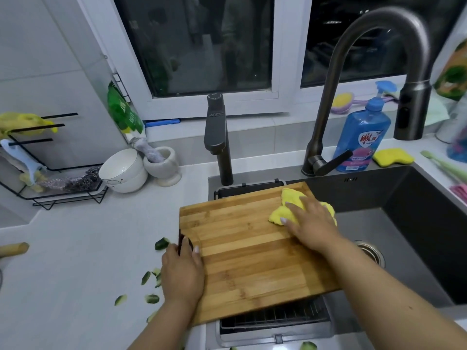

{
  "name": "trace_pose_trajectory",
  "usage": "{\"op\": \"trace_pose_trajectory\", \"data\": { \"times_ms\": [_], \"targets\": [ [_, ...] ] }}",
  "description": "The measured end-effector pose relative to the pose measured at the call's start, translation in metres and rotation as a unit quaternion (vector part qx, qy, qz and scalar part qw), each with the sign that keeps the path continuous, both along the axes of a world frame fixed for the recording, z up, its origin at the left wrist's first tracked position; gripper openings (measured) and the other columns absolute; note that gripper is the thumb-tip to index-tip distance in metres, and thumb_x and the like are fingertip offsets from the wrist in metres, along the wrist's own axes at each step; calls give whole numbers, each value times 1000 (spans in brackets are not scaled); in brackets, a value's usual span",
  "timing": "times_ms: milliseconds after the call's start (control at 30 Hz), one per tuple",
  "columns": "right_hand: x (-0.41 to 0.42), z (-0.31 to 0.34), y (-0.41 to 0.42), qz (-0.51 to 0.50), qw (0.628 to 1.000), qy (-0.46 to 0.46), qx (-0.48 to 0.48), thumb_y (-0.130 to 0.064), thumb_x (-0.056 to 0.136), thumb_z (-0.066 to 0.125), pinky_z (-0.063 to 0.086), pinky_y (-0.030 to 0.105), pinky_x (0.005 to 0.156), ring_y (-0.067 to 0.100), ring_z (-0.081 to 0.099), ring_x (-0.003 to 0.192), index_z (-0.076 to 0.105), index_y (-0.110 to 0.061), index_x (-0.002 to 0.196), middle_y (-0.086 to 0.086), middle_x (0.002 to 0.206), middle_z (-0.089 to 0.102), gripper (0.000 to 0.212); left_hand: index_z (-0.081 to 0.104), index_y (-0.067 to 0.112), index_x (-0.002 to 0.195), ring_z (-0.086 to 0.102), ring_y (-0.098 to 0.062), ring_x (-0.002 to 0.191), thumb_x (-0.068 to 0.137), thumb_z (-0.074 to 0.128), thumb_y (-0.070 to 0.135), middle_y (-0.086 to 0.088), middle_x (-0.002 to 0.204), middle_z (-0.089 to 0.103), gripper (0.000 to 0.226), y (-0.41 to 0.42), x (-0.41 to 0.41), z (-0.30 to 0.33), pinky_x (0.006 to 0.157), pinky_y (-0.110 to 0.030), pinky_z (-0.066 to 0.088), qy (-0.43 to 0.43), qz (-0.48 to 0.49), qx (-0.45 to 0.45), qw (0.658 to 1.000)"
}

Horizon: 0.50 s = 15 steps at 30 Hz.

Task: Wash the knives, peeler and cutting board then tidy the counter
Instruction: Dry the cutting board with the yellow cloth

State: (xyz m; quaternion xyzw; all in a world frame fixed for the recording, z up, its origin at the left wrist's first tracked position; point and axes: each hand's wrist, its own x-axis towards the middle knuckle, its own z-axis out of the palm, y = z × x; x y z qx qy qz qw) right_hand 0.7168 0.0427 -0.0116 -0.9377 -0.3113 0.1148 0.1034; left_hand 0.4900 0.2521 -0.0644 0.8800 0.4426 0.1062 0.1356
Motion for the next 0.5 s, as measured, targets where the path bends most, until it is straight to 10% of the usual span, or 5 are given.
{"op": "trace_pose_trajectory", "data": {
  "times_ms": [167, 500],
  "targets": [
    [-6, -27, 16, -37, 998, -37, -25, -57, 97, 25, 2, 43, 120, 23, 6, 147, 9, -33, 152, 6, 159, 11, 62, 36, 12, 147, 21, -20, 142, 101, 28, 37, -6, 154, 30, 53, -6, 3, 5, 117, -34, 17, -70, -39, -73, 994],
    [-26, -24, 134, 43, 998, 10, 36, -41, 101, 32, 3, 37, 119, 23, 9, 147, 22, -27, 151, 5, 159, 13, 52, 22, 20, 152, 16, -11, 145, 100, 24, 46, 3, 158, 21, 58, -1, -3, 3, 119, -29, 13, -102, -43, -123, 986]
  ]
}}
